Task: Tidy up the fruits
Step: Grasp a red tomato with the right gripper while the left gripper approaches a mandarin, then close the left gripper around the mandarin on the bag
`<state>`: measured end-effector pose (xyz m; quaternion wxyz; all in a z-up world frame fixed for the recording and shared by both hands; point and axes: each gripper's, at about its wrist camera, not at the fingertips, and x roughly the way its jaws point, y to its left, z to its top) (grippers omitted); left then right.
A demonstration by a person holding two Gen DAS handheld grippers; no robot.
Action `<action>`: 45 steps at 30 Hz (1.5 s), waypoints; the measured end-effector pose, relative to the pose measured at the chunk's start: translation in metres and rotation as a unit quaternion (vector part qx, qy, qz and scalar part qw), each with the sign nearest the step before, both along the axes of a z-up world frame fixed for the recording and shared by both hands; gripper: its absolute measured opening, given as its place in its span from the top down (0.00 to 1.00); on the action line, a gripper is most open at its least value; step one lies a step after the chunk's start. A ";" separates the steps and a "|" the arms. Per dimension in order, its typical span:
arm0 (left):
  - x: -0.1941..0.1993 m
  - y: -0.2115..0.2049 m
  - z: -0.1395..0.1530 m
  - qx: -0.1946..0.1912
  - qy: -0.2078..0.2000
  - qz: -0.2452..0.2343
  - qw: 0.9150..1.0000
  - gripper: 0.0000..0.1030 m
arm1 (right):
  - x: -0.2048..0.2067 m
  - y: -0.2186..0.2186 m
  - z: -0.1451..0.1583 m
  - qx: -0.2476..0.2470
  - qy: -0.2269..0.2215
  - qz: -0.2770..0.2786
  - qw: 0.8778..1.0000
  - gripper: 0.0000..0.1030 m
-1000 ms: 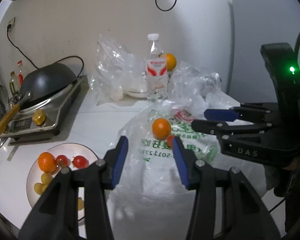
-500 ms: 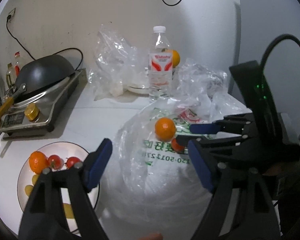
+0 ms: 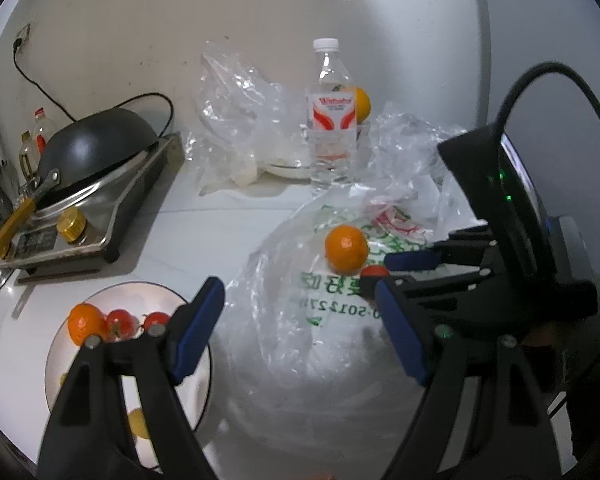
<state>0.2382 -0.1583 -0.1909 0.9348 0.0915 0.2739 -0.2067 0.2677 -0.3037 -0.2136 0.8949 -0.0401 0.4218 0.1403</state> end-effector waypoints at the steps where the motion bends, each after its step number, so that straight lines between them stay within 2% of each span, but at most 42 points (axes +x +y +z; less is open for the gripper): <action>1: -0.001 -0.001 0.000 0.002 -0.001 0.000 1.000 0.23 | 0.000 0.000 -0.001 -0.001 -0.001 0.002 1.000 0.71; 14: -0.003 -0.025 0.002 0.023 0.001 0.004 1.000 0.23 | -0.028 -0.030 0.024 0.016 -0.042 -0.001 0.999 0.71; 21: 0.001 -0.050 0.003 0.047 -0.001 -0.011 0.999 0.24 | -0.037 -0.057 0.039 0.038 -0.067 -0.016 0.997 0.71; 29: 0.022 -0.073 -0.009 0.082 0.009 -0.025 0.996 0.24 | -0.037 -0.080 0.043 0.056 -0.080 -0.027 0.995 0.71; 31: 0.027 -0.077 -0.011 0.086 0.011 -0.032 0.996 0.25 | -0.036 -0.081 0.042 0.060 -0.081 -0.028 0.995 0.71; 33: 0.035 -0.080 -0.014 0.086 0.020 -0.034 0.995 0.34 | -0.034 -0.084 0.040 0.063 -0.080 -0.029 0.994 0.71; 36: 0.048 -0.086 -0.020 0.101 0.031 -0.034 0.994 0.37 | -0.032 -0.088 0.039 0.067 -0.080 -0.030 0.994 0.71; 41: 0.060 -0.099 -0.029 0.130 0.040 -0.046 0.990 0.39 | -0.032 -0.091 0.038 0.073 -0.081 -0.029 0.994 0.71; 45: 0.068 -0.104 -0.036 0.138 0.050 -0.048 0.988 0.39 | -0.031 -0.094 0.038 0.075 -0.082 -0.032 0.993 0.71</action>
